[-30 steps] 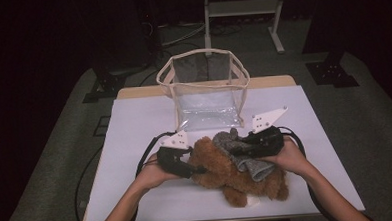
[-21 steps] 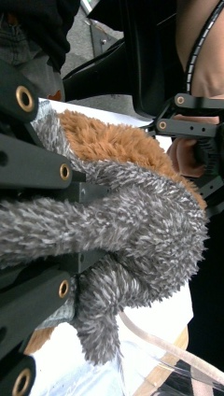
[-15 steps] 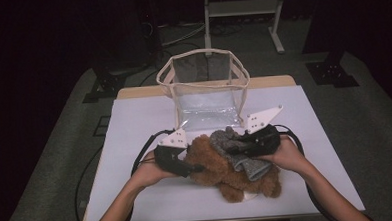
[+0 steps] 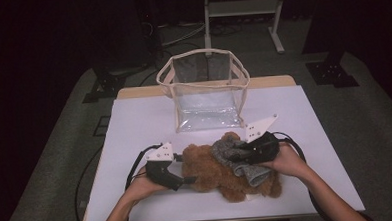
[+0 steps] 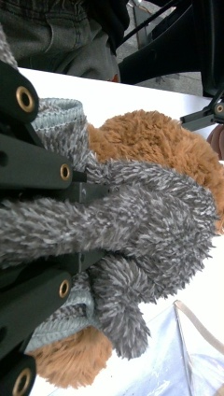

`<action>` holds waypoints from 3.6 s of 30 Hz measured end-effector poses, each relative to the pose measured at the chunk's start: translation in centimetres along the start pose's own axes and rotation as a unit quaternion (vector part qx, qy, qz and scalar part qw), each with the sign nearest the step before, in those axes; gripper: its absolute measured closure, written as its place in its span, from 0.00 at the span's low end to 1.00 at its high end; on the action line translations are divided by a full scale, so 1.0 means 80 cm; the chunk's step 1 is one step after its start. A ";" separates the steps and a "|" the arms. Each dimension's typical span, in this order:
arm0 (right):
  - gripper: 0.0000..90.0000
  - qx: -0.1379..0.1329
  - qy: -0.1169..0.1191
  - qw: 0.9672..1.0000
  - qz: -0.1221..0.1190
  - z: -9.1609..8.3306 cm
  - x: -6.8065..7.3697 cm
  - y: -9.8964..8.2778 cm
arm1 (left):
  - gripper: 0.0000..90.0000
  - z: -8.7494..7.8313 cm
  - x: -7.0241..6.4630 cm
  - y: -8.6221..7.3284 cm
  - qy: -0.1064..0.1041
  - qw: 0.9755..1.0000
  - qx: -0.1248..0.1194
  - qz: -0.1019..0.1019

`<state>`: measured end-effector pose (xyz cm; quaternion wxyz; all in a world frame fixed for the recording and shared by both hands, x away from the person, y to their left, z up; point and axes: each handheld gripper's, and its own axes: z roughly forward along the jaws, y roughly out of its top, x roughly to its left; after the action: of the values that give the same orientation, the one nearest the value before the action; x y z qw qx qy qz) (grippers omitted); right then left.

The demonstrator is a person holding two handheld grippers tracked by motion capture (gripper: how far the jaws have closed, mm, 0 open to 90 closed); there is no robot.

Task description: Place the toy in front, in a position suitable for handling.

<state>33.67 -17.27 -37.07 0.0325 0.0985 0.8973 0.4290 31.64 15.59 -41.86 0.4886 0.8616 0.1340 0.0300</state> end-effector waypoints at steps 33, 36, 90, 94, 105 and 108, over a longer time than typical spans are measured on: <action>0.83 -0.137 0.006 0.990 0.022 -0.041 -0.003 0.027 | 0.44 -0.039 -0.013 0.110 0.025 0.996 -0.022 0.081; 0.83 -0.164 0.005 0.986 0.016 -0.049 0.000 0.036 | 0.44 -0.061 -0.019 0.135 0.039 0.993 -0.018 0.113; 0.83 -0.071 -0.050 0.996 -0.023 -0.179 -0.007 0.071 | 0.48 0.059 -0.043 0.206 0.001 0.989 -0.049 0.139; 0.83 -0.058 -0.049 0.996 -0.044 -0.183 -0.001 0.095 | 0.49 0.058 -0.050 0.217 0.008 0.987 -0.042 0.158; 0.83 -0.036 -0.040 0.996 -0.068 -0.172 0.003 0.122 | 0.47 0.051 -0.050 0.213 0.014 0.986 -0.034 0.160; 0.83 -0.046 -0.052 0.996 -0.058 -0.187 0.001 0.112 | 0.47 0.049 -0.050 0.212 0.015 0.987 -0.034 0.158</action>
<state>32.84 -23.16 -20.67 0.1084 0.0664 0.8782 0.4611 31.94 3.03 -29.21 0.5047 0.8543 0.0025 0.1241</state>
